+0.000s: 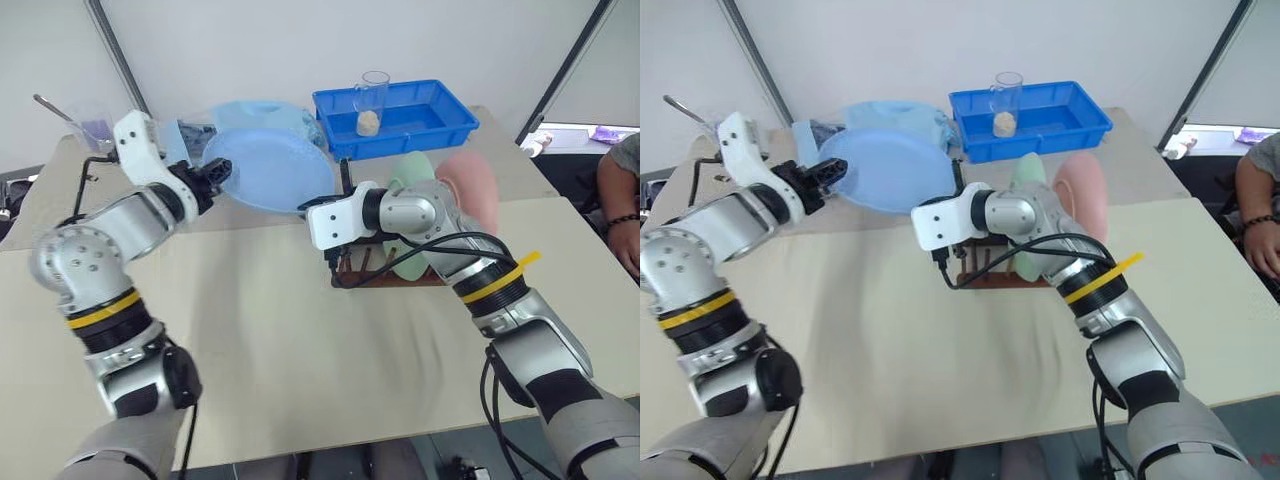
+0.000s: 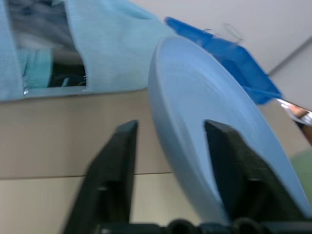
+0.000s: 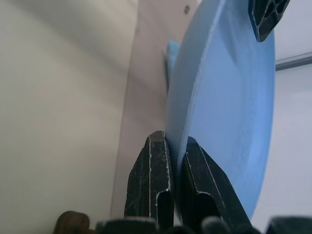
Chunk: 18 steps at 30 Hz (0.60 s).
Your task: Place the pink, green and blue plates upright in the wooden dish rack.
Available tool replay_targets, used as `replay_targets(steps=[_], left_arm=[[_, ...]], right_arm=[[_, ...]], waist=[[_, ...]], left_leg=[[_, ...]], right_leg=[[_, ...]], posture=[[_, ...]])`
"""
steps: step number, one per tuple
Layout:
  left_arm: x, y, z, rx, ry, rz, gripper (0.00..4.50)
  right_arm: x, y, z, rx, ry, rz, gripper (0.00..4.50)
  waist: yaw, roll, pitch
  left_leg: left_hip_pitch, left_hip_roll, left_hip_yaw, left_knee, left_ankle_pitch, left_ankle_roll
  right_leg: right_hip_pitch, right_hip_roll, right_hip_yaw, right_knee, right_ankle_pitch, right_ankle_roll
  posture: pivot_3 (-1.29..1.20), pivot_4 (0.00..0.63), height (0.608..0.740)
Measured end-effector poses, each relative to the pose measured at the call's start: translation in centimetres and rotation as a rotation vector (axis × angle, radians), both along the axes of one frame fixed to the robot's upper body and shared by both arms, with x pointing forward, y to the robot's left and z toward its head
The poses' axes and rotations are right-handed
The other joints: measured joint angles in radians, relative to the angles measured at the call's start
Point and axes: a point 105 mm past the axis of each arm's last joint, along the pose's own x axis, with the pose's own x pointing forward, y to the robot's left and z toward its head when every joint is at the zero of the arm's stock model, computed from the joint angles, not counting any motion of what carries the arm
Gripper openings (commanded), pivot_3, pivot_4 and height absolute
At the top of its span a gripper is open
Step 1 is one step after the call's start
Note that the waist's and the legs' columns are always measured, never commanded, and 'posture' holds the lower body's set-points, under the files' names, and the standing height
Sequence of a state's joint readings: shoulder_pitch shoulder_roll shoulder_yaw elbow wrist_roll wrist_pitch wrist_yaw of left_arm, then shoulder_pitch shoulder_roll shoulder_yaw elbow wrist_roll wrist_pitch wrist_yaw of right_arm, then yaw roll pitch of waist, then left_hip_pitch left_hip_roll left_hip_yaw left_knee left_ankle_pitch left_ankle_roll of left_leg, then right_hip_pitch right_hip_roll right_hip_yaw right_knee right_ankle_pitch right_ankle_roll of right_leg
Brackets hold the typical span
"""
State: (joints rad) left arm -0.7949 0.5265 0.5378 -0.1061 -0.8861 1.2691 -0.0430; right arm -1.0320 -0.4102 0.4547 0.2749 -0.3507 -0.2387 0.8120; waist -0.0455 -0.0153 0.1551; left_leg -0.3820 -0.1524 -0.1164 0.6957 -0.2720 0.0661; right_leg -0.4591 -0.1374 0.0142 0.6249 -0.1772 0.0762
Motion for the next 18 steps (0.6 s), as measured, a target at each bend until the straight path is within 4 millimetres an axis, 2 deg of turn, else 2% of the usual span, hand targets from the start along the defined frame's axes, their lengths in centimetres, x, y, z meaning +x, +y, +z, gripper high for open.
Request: replay_targets(steps=[1,3,6,9,10,11,14,16,18], left_arm=[[-0.3,0.7,0.6,0.026,-0.038,-0.027,4.38],[-1.1,2.0,2.1,0.116,-0.152,-0.085,4.48],[-2.2,2.5,3.5,0.272,-0.301,-0.18,4.48],[-2.5,2.7,2.9,0.392,-0.375,-0.242,4.48],[-2.5,3.1,2.6,0.441,-0.391,-0.243,4.48],[-2.4,3.7,1.7,0.485,-0.371,-0.241,4.48],[-1.4,4.8,-0.9,0.525,-0.327,-0.22,4.48],[-0.8,5.2,-1.0,0.487,-0.32,-0.203,4.48],[-0.6,5.1,0.2,0.418,-0.336,-0.208,4.48]], right_arm=[[-0.3,0.3,0.2,0.02,0.006,0.018,0.0],[-1.0,1.0,1.0,0.077,0.035,0.061,0.0],[-2.0,1.5,1.2,0.145,0.127,0.103,0.0],[-2.7,1.2,0.0,0.186,0.272,0.108,0.0],[-2.5,0.4,-0.5,0.233,0.343,0.079,0.0],[-2.3,-0.5,-0.2,0.301,0.381,0.056,0.0],[-2.8,-3.1,2.9,0.436,0.365,0.041,0.0],[-3.8,-3.5,4.0,0.455,0.329,0.07,0.0],[-4.6,-3.7,3.7,0.425,0.314,0.086,0.0]], waist=[[-0.003,0.0,0.0],[-0.011,0.0,0.0],[-0.009,0.001,0.0],[0.0,0.001,0.001],[0.003,0.001,0.001],[0.006,0.002,0.001],[0.017,0.004,0.002],[0.017,0.003,0.002],[0.016,0.003,0.002]], left_leg=[[0.001,0.001,0.0,0.0,0.0,-0.001],[0.002,0.004,0.0,-0.001,-0.002,-0.003],[0.005,0.009,-0.001,-0.002,-0.003,-0.005],[0.005,0.01,-0.001,-0.002,-0.003,-0.005],[0.005,0.01,-0.001,-0.002,-0.003,-0.005],[0.004,0.01,0.0,-0.002,-0.003,-0.005],[0.003,0.011,0.001,-0.002,-0.003,-0.005],[0.002,0.012,0.001,-0.001,-0.003,-0.006],[0.001,0.012,0.001,-0.001,-0.004,-0.006]], right_leg=[[0.0,0.001,0.0,0.0,0.0,-0.001],[0.0,0.005,0.0,-0.001,0.002,-0.003],[0.002,0.008,-0.002,-0.002,0.003,-0.006],[0.002,0.01,-0.002,-0.002,0.003,-0.008],[0.002,0.01,-0.002,-0.002,0.003,-0.008],[0.001,0.01,-0.001,-0.002,0.004,-0.008],[-0.001,0.012,-0.001,-0.002,0.004,-0.009],[-0.002,0.012,-0.002,-0.002,0.004,-0.009],[-0.002,0.012,-0.002,-0.001,0.004,-0.009]], posture=[[0.0,0.15,0.74],[0.0,0.15,0.74],[0.0,0.15,0.74],[0.0,0.15,0.74],[0.0,0.15,0.74],[0.0,0.15,0.74],[0.0,0.15,0.74],[0.0,0.15,0.74],[0.0,0.15,0.74]])
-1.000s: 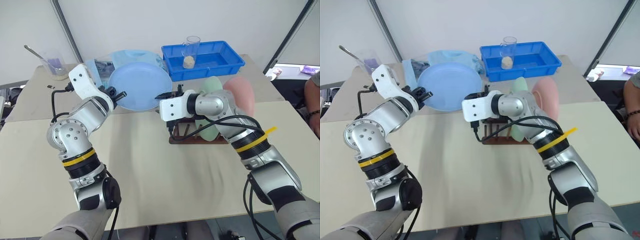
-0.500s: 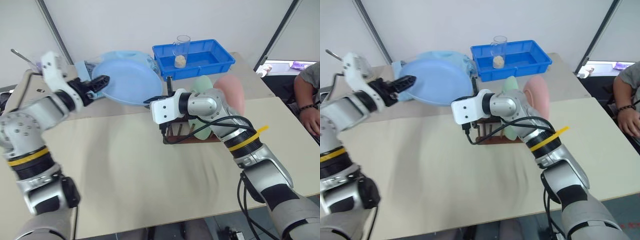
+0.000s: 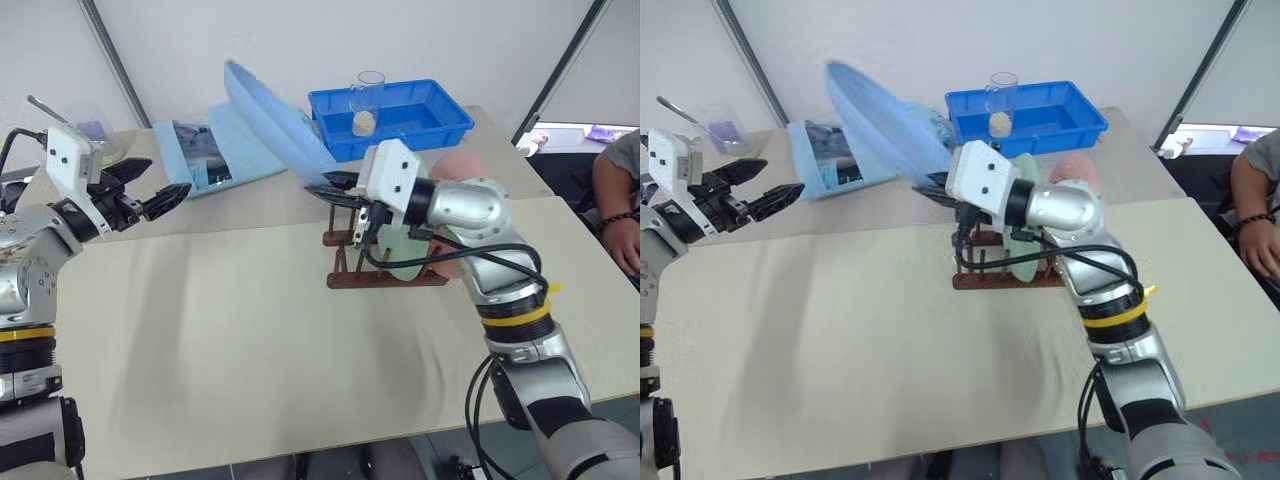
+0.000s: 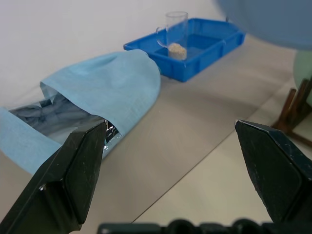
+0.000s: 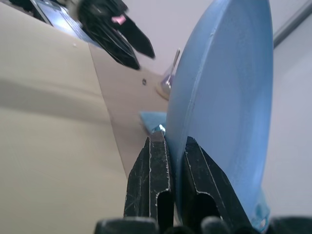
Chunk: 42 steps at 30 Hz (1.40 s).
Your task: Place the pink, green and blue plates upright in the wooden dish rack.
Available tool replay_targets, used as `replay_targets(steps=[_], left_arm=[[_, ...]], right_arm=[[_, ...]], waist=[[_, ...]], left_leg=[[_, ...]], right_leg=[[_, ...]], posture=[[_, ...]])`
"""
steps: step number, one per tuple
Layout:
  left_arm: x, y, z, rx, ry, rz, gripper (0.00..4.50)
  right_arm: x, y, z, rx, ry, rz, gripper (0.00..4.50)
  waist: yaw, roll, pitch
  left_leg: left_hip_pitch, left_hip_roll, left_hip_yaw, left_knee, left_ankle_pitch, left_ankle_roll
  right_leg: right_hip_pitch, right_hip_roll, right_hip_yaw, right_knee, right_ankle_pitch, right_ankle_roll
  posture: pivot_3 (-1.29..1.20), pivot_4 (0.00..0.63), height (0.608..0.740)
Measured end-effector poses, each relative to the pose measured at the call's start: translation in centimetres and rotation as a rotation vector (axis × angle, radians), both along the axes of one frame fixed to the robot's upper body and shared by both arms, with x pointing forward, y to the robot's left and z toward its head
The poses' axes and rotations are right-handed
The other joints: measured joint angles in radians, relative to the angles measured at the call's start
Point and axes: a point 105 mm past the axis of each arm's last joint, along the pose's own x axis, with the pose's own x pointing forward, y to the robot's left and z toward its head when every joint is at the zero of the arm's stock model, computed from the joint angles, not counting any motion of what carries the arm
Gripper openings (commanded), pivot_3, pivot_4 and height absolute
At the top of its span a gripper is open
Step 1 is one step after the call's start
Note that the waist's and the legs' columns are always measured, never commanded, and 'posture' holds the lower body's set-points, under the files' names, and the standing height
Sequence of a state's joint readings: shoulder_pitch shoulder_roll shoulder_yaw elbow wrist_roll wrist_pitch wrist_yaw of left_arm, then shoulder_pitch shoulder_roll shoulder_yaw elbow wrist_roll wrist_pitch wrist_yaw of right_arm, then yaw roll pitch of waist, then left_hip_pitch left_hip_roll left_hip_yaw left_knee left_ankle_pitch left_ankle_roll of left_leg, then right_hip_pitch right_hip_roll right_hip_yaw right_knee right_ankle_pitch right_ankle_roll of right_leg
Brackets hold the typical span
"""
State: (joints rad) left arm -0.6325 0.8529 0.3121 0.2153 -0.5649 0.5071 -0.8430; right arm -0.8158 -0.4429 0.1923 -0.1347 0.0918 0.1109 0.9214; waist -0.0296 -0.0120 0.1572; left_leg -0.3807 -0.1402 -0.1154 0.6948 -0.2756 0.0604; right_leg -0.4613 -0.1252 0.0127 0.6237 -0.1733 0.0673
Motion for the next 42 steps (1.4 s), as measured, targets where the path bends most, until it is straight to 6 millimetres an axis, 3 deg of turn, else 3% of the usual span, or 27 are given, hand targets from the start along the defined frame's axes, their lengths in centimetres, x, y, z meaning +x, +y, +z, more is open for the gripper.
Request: replay_targets(steps=[2,4,8,10,18,30,42], left_arm=[[-0.3,-0.3,1.1,-0.048,-0.015,-0.036,4.48],[-1.0,-0.9,0.8,-0.019,-0.008,-0.087,4.48],[-3.2,-4.0,-3.9,0.195,0.131,-0.289,4.48],[-4.0,-5.1,-5.0,0.266,0.142,-0.359,4.48],[-6.8,-10.0,-5.0,0.384,0.059,-0.607,4.48],[-6.7,-11.2,-4.5,0.372,0.026,-0.659,4.48],[-6.8,-12.4,-4.3,0.362,-0.002,-0.711,4.48]], right_arm=[[-0.1,-0.2,-0.5,-0.007,0.01,0.001,0.0],[-0.3,0.0,-0.2,0.026,0.037,0.011,0.0],[-0.8,-0.9,1.7,0.178,0.174,0.029,0.0],[-1.1,-1.5,2.2,0.242,0.273,0.034,0.0],[-3.2,-3.1,1.3,0.452,0.672,0.018,0.0],[-3.9,-5.3,0.2,0.577,0.78,-0.156,0.0],[-4.1,-4.6,-0.6,0.6,0.875,-0.232,0.0]], waist=[[-0.003,0.0,0.0],[-0.012,0.0,0.0],[-0.015,0.0,0.0],[-0.011,0.0,0.0],[0.016,0.0,0.0],[0.017,0.0,0.0],[0.016,0.0,0.0]], left_leg=[[0.0,0.0,0.002,0.0,0.0,0.0],[0.0,0.0,0.003,0.0,0.0,0.0],[0.0,0.0,0.003,-0.002,0.0,0.001],[-0.002,0.0,0.003,-0.001,0.0,0.001],[-0.002,0.0,0.004,-0.001,-0.001,0.001],[-0.001,0.0,0.005,-0.001,-0.001,0.001],[0.0,0.0,0.006,-0.001,-0.001,0.001]], right_leg=[[0.0,-0.001,0.0,0.0,0.0,0.0],[-0.001,-0.002,0.001,0.0,0.0,0.0],[-0.003,-0.002,0.001,0.0,0.001,-0.002],[-0.004,-0.002,0.001,0.0,0.001,-0.002],[-0.004,-0.002,0.001,0.0,0.001,-0.002],[-0.003,-0.002,0.001,-0.001,0.001,-0.002],[-0.003,-0.002,0.001,-0.001,0.001,-0.002]], posture=[[0.0,0.15,0.74],[0.0,0.15,0.74],[0.0,0.15,0.74],[0.0,0.15,0.74],[0.0,0.15,0.74],[0.0,0.15,0.74],[0.0,0.15,0.74]])
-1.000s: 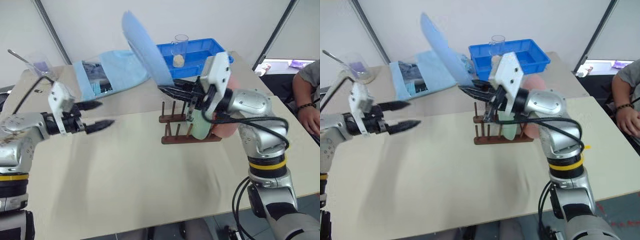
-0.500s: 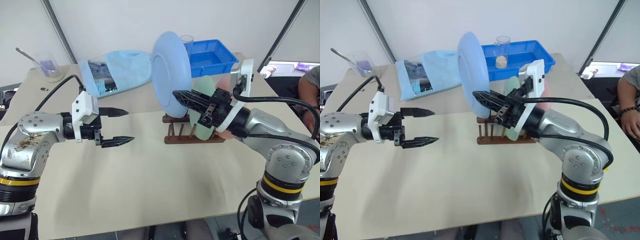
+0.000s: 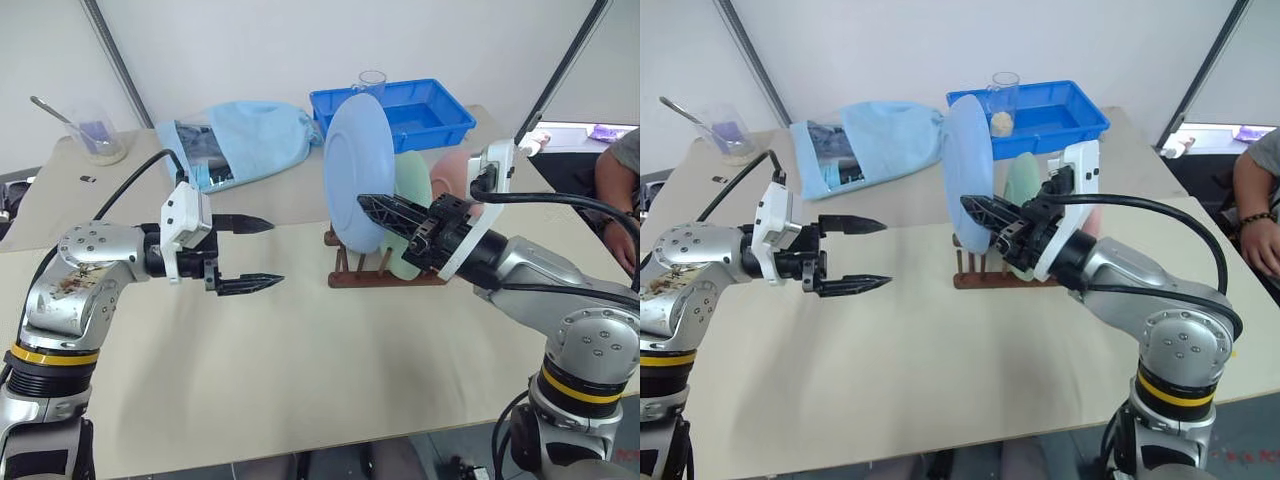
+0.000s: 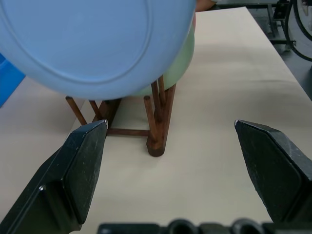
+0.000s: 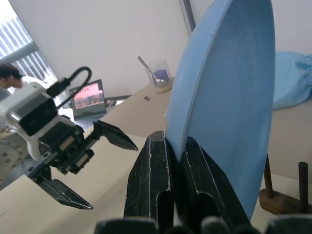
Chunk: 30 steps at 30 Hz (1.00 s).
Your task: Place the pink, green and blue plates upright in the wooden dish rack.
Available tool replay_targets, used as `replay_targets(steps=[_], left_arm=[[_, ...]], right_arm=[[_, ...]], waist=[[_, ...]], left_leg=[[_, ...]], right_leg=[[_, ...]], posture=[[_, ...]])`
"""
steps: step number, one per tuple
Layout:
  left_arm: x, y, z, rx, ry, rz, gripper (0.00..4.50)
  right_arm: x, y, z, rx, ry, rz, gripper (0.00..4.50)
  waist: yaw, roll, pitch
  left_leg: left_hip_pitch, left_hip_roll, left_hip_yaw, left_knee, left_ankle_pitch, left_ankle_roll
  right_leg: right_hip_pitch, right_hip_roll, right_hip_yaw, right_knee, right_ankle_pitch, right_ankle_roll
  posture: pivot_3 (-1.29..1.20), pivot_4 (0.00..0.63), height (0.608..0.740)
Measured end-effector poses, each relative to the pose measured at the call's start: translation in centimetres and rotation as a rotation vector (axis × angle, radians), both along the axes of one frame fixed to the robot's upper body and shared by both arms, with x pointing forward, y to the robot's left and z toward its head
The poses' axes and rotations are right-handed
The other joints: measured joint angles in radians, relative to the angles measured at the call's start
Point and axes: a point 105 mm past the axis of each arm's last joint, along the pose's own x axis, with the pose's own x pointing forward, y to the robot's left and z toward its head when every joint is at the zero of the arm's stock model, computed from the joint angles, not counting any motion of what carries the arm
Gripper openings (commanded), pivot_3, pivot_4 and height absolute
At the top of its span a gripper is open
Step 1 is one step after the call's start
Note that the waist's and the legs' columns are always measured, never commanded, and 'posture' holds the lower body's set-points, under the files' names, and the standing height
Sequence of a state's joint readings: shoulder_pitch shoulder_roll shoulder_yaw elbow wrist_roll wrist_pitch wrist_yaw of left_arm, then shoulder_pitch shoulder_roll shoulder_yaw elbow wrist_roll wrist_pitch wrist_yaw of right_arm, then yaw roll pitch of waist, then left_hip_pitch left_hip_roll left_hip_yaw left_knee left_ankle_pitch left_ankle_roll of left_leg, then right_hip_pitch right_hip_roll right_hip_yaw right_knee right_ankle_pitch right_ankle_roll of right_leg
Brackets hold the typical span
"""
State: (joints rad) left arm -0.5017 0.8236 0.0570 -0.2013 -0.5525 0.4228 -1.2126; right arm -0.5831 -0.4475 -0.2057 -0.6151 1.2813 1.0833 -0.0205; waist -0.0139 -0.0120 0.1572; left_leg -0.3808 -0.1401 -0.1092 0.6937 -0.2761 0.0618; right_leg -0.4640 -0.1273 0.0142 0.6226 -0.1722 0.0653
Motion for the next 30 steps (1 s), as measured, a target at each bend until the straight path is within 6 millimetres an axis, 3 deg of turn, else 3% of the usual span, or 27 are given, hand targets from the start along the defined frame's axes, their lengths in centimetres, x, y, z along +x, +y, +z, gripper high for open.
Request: replay_targets(steps=[15,22,28,30], left_arm=[[0.1,-0.5,-0.1,-0.018,-0.003,-0.01,4.48],[0.3,-0.6,-0.4,-0.01,-0.004,-0.002,4.5],[0.5,-0.5,-0.5,-0.005,-0.005,0.01,4.5],[0.5,-0.5,-0.5,-0.007,-0.006,0.012,4.5]], right_arm=[[1.3,-0.1,-0.6,-0.021,0.085,-0.066,0.0],[2.1,-0.3,-1.6,-0.039,0.132,-0.119,2.52],[2.2,-0.4,-0.4,-0.066,0.074,-0.122,4.49],[2.2,-0.7,0.2,-0.082,0.035,-0.122,4.49]], waist=[[0.0,0.0,0.0],[0.0,0.0,0.0],[0.0,0.0,0.0],[0.001,0.0,0.0]], left_leg=[[0.001,0.0,0.0,0.0,0.0,0.0],[0.001,0.0,0.0,0.0,0.0,0.0],[0.001,0.0,0.0,0.0,0.0,0.001],[0.001,0.0,0.0,0.0,0.0,0.001]], right_leg=[[0.002,0.0,0.0,-0.001,0.0,0.0],[0.001,0.0,0.0,-0.001,0.0,0.0],[0.002,0.0,0.0,-0.003,0.0,0.0],[0.002,0.001,-0.001,-0.009,0.0,0.0]], posture=[[0.0,0.15,0.74],[0.0,0.15,0.74],[0.0,0.15,0.74],[0.0,0.15,0.74]])
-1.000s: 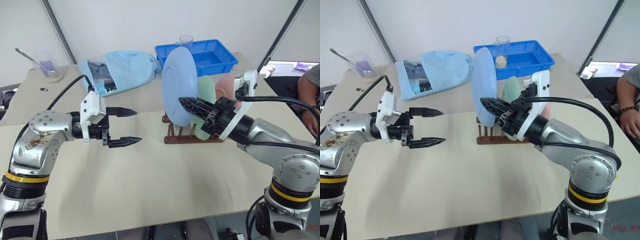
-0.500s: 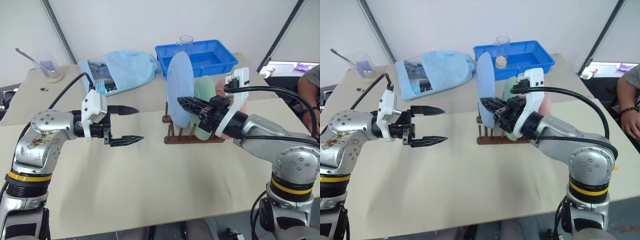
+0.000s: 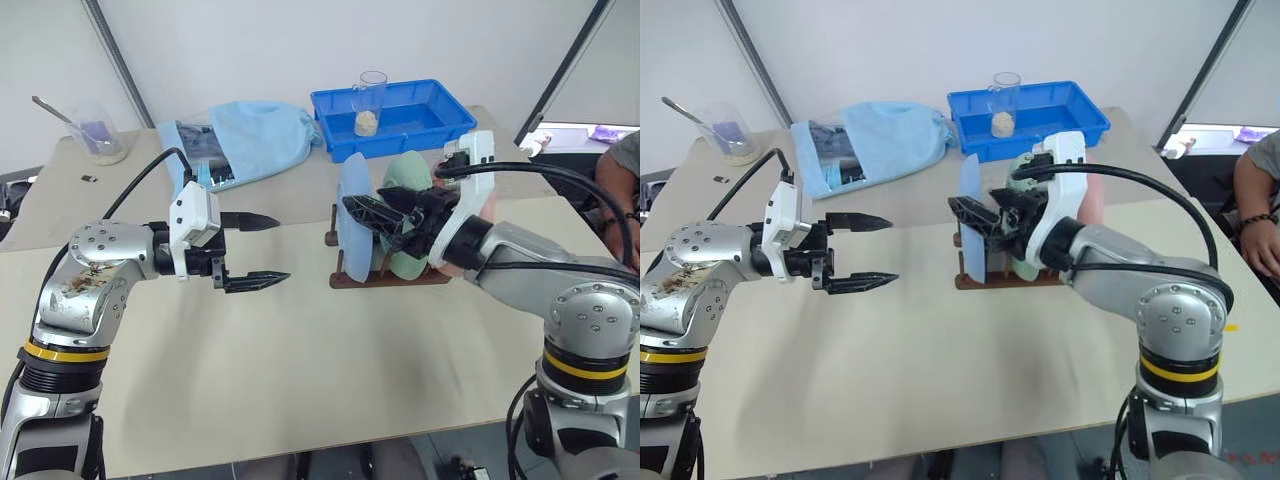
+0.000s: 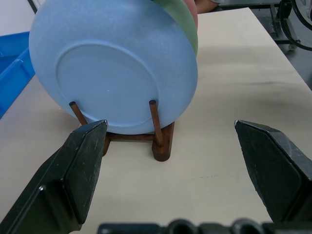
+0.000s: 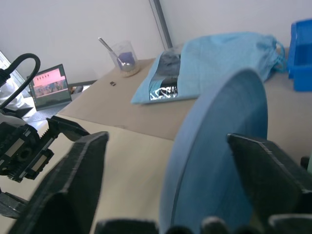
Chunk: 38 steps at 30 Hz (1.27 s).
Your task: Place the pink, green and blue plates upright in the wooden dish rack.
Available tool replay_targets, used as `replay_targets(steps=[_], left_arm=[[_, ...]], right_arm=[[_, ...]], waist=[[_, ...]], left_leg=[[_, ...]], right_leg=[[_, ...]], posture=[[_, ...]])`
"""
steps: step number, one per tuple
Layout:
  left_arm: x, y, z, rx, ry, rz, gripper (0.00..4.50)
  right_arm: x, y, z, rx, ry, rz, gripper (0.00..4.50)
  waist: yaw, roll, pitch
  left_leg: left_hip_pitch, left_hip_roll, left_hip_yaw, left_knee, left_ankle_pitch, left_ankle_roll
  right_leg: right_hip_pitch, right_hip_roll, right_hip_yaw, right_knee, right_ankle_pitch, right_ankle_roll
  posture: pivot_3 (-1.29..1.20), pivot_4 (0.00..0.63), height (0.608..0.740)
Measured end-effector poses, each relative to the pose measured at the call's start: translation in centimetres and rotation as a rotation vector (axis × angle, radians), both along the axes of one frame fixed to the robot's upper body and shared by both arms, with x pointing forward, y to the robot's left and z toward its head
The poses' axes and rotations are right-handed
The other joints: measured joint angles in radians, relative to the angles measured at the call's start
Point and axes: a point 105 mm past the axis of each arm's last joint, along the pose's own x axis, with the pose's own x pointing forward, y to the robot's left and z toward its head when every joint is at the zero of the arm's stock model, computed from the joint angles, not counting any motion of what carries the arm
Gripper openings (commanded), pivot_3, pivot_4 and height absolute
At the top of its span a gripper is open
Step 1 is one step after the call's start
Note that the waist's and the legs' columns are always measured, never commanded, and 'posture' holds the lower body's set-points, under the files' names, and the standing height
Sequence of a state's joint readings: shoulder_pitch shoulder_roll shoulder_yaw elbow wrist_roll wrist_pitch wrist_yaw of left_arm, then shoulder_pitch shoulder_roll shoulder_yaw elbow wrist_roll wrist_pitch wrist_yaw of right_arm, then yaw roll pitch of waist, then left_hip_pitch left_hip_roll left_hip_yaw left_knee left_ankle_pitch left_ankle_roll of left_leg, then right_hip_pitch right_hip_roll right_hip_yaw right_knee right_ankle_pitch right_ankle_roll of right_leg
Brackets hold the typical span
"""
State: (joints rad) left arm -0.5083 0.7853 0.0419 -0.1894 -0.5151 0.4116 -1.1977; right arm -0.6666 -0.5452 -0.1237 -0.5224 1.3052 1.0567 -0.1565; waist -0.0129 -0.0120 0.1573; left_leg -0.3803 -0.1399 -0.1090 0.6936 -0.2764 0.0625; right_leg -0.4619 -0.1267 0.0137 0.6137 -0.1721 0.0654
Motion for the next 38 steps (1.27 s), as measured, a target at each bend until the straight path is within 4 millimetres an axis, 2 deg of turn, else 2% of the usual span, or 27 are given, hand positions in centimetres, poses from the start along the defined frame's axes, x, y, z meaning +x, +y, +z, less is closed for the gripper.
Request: replay_targets(steps=[4,7,14,16,20,25,29,33,38], left_arm=[[0.2,0.1,-0.1,-0.005,0.004,0.014,4.5],[0.3,0.3,-0.3,-0.008,0.014,0.032,4.5],[0.2,1.8,-1.3,-0.012,0.038,0.114,4.5],[0.0,2.2,-1.3,-0.004,0.035,0.132,4.5],[-0.9,3.4,-1.7,0.064,0.049,0.163,4.5],[-1.4,6.0,-2.2,0.193,0.067,0.256,4.5],[-1.6,7.9,-3.7,0.317,0.086,0.351,4.5],[-1.8,9.0,-4.0,0.338,0.092,0.403,4.5],[-2.0,9.9,-3.8,0.332,0.089,0.442,4.5]], right_arm=[[-0.4,-1.0,1.8,-0.074,-0.102,0.037,4.49],[-1.0,-2.5,2.8,-0.185,-0.185,0.073,4.49],[-1.0,-8.6,6.9,-0.358,-0.301,0.02,4.49],[-1.4,-9.8,7.3,-0.414,-0.309,0.018,4.49],[-2.4,-11.7,5.8,-0.579,-0.234,0.076,4.49],[-2.8,-16.2,5.1,-0.841,-0.188,0.069,4.49],[-3.4,-19.5,2.1,-1.007,-0.061,0.134,4.49],[-3.5,-20.9,0.4,-1.088,-0.043,0.174,4.49],[-3.3,-21.6,-0.3,-1.11,-0.076,0.18,4.49]], waist=[[0.002,0.0,0.0],[0.002,0.0,0.0],[0.001,0.0,0.0],[0.001,0.0,0.0],[0.002,0.0,0.0],[0.001,0.001,0.001],[0.002,0.002,0.002],[0.002,0.004,0.002],[0.002,0.005,0.003]], left_leg=[[0.0,0.0,0.0,0.0,-0.001,0.001],[0.0,0.0,0.0,0.0,-0.001,0.002],[0.0,0.001,0.002,0.0,-0.002,0.003],[0.0,0.002,0.002,0.0,-0.002,0.003],[0.0,0.002,0.003,0.001,-0.002,0.004],[0.001,0.002,0.005,0.0,-0.003,0.004],[0.002,0.003,0.006,0.0,-0.003,0.004],[0.002,0.004,0.006,0.0,-0.004,0.002],[0.003,0.004,0.006,-0.001,-0.005,0.002]], right_leg=[[0.001,0.0,-0.001,-0.001,0.0,0.0],[0.002,0.0,-0.001,-0.003,0.0,0.0],[0.002,-0.001,-0.001,-0.003,0.0,0.0],[0.002,-0.001,-0.001,-0.003,0.0,0.0],[0.002,-0.001,0.0,-0.004,0.0,0.0],[0.002,-0.001,0.0,-0.004,0.0,0.001],[0.003,-0.002,0.0,-0.003,0.0,0.001],[0.003,-0.002,0.0,-0.003,0.0,0.001],[0.003,-0.002,0.0,-0.003,0.0,0.0]], posture=[[0.0,0.15,0.74],[0.0,0.15,0.74],[0.0,0.15,0.74],[0.0,0.15,0.74],[0.0,0.15,0.74],[0.0,0.15,0.74],[0.0,0.15,0.74],[0.0,0.15,0.74],[0.0,0.15,0.74]])
